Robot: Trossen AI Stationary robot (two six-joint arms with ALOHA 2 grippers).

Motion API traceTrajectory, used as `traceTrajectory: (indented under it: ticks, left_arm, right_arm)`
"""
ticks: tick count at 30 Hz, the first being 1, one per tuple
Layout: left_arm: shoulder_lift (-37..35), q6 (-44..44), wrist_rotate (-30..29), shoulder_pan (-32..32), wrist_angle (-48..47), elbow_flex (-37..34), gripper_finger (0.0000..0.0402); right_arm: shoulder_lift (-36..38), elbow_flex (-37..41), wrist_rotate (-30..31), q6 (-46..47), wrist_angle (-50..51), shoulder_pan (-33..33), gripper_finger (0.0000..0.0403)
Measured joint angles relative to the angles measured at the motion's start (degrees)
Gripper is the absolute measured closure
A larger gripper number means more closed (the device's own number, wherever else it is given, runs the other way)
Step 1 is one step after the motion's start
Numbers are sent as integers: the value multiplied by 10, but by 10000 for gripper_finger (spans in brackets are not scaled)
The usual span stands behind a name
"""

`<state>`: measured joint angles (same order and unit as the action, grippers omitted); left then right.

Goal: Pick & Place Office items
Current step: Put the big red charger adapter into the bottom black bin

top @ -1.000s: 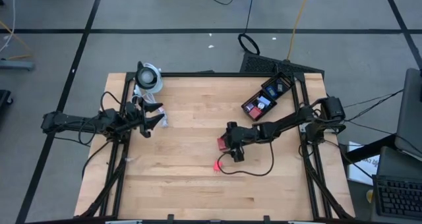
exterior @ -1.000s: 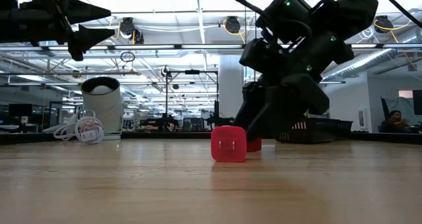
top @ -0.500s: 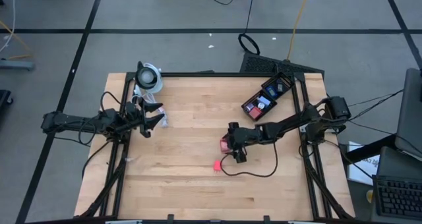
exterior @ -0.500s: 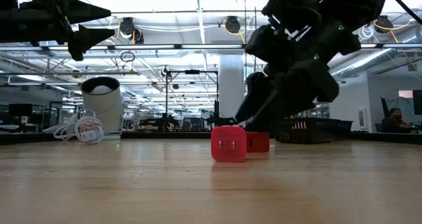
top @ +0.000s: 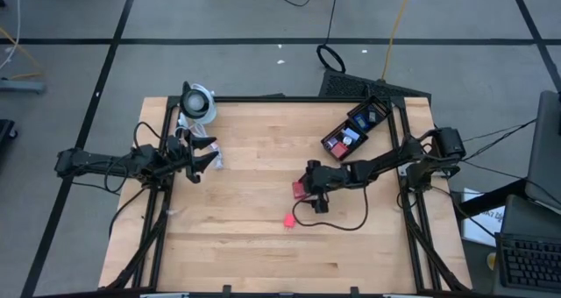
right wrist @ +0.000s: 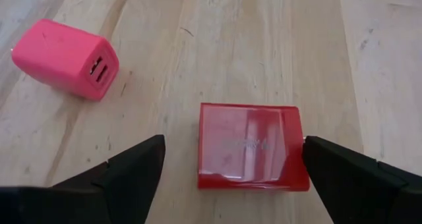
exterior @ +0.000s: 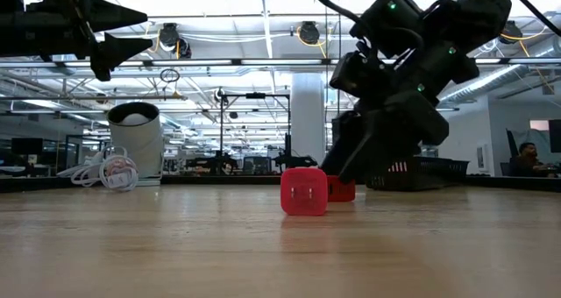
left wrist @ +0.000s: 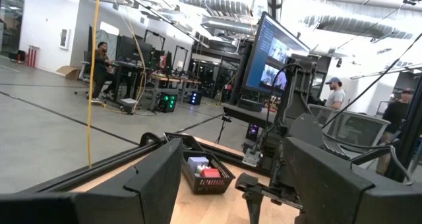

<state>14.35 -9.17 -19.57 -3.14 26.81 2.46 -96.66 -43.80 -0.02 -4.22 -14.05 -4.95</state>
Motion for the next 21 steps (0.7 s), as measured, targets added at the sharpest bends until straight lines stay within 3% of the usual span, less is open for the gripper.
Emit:
traceTrajectory:
  ticks: [10,21]
  left_arm:
    - [0,0,0,0,0,0,135]
    - [0,0,0,0,0,0,135]
  right_arm:
    - [1,42,27,26,-73,-1,77]
    - [-1,45,59,38,-76,0,49]
